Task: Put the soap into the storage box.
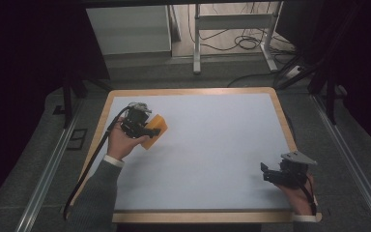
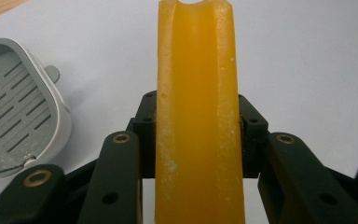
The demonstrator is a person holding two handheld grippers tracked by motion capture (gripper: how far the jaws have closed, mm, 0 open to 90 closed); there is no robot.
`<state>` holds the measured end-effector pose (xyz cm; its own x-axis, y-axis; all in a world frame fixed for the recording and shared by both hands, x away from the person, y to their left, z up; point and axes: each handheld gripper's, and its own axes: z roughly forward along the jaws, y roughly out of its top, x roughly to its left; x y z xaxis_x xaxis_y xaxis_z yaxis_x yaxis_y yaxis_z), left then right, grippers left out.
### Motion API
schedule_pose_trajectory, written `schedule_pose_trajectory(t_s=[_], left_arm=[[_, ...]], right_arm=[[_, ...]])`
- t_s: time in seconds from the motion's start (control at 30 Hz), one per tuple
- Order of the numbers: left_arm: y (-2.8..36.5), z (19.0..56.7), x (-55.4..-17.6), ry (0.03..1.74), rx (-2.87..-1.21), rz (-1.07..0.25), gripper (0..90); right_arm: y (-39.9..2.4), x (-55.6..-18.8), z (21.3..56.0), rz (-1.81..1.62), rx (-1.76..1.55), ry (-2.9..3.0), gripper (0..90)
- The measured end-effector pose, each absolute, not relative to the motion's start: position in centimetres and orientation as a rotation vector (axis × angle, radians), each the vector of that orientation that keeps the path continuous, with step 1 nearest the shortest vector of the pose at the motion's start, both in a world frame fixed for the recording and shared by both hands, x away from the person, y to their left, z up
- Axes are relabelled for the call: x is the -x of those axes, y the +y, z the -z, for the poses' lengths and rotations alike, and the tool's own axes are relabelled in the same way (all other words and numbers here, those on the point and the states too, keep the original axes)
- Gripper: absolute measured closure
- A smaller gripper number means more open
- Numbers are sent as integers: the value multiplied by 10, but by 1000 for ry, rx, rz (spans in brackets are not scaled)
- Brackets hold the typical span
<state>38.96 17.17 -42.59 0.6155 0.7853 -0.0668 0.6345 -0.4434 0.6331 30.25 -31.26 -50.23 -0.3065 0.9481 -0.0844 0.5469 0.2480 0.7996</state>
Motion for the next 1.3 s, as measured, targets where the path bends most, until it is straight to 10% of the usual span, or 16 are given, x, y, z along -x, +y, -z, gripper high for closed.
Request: schedule_pose_trajectory(t_s=[1.3], left_arm=[[199,413,-426,1234,-2105,-354,612]], right_arm=[[-317,-304,504,-906,-1381,1938,39]])
